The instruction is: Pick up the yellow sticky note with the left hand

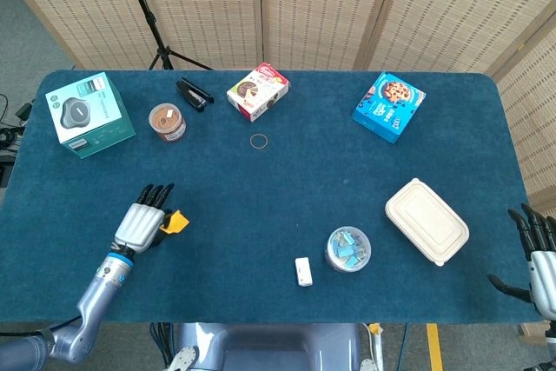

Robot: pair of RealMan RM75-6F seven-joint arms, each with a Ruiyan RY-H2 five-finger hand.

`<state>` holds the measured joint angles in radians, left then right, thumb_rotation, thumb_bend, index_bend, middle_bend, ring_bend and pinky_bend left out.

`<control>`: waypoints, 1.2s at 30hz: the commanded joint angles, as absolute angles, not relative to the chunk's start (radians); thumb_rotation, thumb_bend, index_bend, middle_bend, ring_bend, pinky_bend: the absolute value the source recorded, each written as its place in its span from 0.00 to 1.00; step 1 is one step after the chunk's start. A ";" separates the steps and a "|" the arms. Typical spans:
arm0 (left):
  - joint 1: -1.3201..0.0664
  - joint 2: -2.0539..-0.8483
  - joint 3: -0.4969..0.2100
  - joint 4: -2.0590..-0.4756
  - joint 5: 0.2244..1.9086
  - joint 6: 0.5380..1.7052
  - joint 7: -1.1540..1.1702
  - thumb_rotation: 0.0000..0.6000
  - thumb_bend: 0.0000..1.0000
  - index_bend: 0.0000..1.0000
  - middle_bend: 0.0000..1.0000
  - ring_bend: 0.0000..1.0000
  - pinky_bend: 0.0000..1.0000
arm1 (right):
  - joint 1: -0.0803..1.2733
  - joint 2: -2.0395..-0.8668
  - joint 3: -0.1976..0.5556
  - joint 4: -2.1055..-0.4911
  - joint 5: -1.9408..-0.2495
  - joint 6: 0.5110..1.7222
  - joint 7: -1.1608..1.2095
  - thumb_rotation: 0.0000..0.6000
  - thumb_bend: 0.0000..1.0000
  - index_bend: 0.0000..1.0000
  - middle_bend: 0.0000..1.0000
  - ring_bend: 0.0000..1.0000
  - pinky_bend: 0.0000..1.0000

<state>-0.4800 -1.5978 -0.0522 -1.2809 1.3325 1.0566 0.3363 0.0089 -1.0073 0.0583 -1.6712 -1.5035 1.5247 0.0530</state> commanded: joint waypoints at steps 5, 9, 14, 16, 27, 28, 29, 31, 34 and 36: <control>-0.498 -1.588 -0.074 -1.315 1.318 1.058 0.376 1.00 0.68 0.71 0.00 0.00 0.00 | 0.009 -1.007 0.058 -1.671 -1.503 1.524 0.052 1.00 0.00 0.00 0.00 0.00 0.00; -0.524 -1.589 -0.105 -1.338 1.296 1.046 0.404 1.00 0.68 0.72 0.00 0.00 0.00 | 0.010 -1.008 0.059 -1.671 -1.501 1.522 0.051 1.00 0.00 0.00 0.00 0.00 0.00; -0.566 -1.598 -0.143 -1.360 1.254 1.019 0.455 1.00 0.69 0.72 0.00 0.00 0.00 | 0.012 -1.009 0.060 -1.669 -1.495 1.517 0.050 1.00 0.00 0.00 0.00 0.00 0.00; -0.582 -1.603 -0.156 -1.367 1.236 1.011 0.476 1.00 0.69 0.72 0.00 0.00 0.00 | 0.013 -1.009 0.061 -1.668 -1.493 1.515 0.051 1.00 0.00 0.00 0.00 0.00 0.00; -0.662 -1.606 -0.244 -1.461 1.170 1.037 0.565 1.00 0.68 0.72 0.00 0.00 0.00 | 0.016 -1.010 0.065 -1.660 -1.480 1.505 0.057 1.00 0.00 0.00 0.00 0.00 0.00; -0.663 -1.602 -0.245 -1.470 1.166 1.041 0.569 1.00 0.68 0.72 0.00 0.00 0.00 | 0.016 -1.010 0.065 -1.660 -1.479 1.505 0.058 1.00 0.00 0.00 0.00 0.00 0.00; -0.662 -1.595 -0.245 -1.483 1.165 1.050 0.570 1.00 0.68 0.72 0.00 0.00 0.00 | 0.016 -1.010 0.064 -1.660 -1.480 1.505 0.058 1.00 0.00 0.00 0.00 0.00 0.00; -0.657 -1.584 -0.242 -1.499 1.164 1.061 0.564 1.00 0.65 0.68 0.00 0.00 0.00 | 0.016 -1.010 0.064 -1.660 -1.481 1.505 0.058 1.00 0.00 0.00 0.00 0.00 0.00; -0.644 -1.564 -0.230 -1.518 1.169 1.078 0.545 1.00 0.58 0.54 0.00 0.00 0.00 | 0.015 -1.010 0.063 -1.662 -1.485 1.507 0.057 1.00 0.00 0.00 0.00 0.00 0.00; -0.633 -1.549 -0.219 -1.530 1.172 1.090 0.535 1.00 0.52 0.41 0.00 0.00 0.00 | 0.014 -1.009 0.062 -1.664 -1.488 1.510 0.057 1.00 0.00 0.00 0.00 0.00 0.00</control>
<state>-0.6390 -1.5558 -0.2249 -1.5233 1.1696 1.0844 0.5413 0.0145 -1.0092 0.0618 -1.6639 -1.4881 1.5097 0.0573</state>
